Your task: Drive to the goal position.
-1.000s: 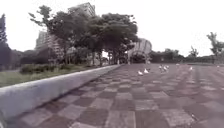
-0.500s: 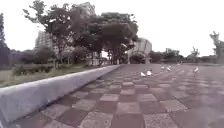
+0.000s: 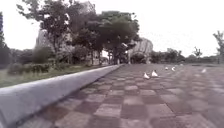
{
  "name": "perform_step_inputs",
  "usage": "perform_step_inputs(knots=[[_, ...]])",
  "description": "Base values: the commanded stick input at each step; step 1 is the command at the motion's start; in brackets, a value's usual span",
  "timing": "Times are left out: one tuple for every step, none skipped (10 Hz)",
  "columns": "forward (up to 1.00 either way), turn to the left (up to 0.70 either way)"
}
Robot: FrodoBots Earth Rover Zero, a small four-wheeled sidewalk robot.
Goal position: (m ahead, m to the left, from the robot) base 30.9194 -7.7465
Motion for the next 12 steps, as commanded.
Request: perform_step_inputs(knots=[[1.00, 0.00], [1.00, 0.00], [1.00, 0.00], [1.00, 0.00], [1.00, -0.36], [1.00, -0.39], [1.00, -0.15], [1.00, 0.00], [1.00, 0.00], [1.00, 0.00], [1.00, 0.00], [1.00, 0.00]])
